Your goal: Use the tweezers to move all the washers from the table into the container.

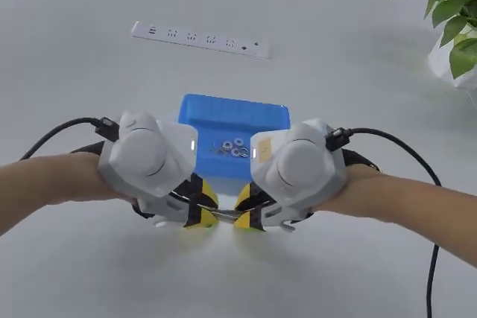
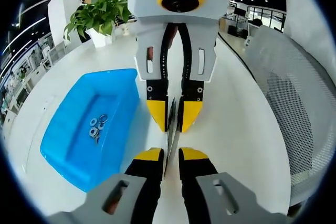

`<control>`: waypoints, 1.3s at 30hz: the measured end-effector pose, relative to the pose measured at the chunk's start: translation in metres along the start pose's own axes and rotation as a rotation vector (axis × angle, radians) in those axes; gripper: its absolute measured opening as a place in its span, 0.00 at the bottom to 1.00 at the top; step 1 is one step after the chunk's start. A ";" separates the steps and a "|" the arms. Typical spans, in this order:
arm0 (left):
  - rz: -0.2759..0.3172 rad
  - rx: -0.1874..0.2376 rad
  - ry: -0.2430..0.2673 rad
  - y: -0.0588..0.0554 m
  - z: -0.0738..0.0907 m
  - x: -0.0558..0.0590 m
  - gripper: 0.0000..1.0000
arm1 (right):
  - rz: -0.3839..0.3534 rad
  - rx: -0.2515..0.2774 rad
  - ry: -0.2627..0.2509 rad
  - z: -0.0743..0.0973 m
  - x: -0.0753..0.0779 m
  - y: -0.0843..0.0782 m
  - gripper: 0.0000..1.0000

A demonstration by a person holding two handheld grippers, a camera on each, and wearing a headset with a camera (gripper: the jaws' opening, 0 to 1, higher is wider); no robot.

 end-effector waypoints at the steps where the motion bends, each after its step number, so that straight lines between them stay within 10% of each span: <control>1: -0.011 -0.012 0.011 0.000 0.003 0.002 0.17 | -0.002 -0.004 0.007 0.000 -0.001 0.000 0.14; 10: 0.076 0.050 0.138 -0.007 0.047 0.014 0.34 | -0.060 0.120 -0.182 0.044 -0.006 -0.016 0.23; 15: 0.176 0.242 0.259 0.001 0.083 0.031 0.60 | -0.057 0.247 -0.333 0.087 -0.019 -0.027 0.31; 21: 0.215 0.342 0.390 0.013 0.121 0.047 0.88 | -0.155 0.432 -0.356 0.128 -0.038 -0.033 0.56; 28: 0.210 0.363 0.434 0.034 0.148 0.064 1.00 | -0.210 0.469 -0.452 0.154 -0.042 -0.043 0.86; 39: 0.176 0.267 0.493 0.043 0.159 0.062 1.00 | -0.254 0.584 -0.426 0.167 -0.050 -0.041 0.95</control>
Point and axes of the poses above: the centre of the closed fingertips' face, and the gripper's own axes: z roughly backward along the fingers, x roughly to its right, y roughly out of its top, the point moved 9 cm from there along z, roughly backward along the fingers, and after that the axes turned 3 degrees about -z, right-handed, at the moved point
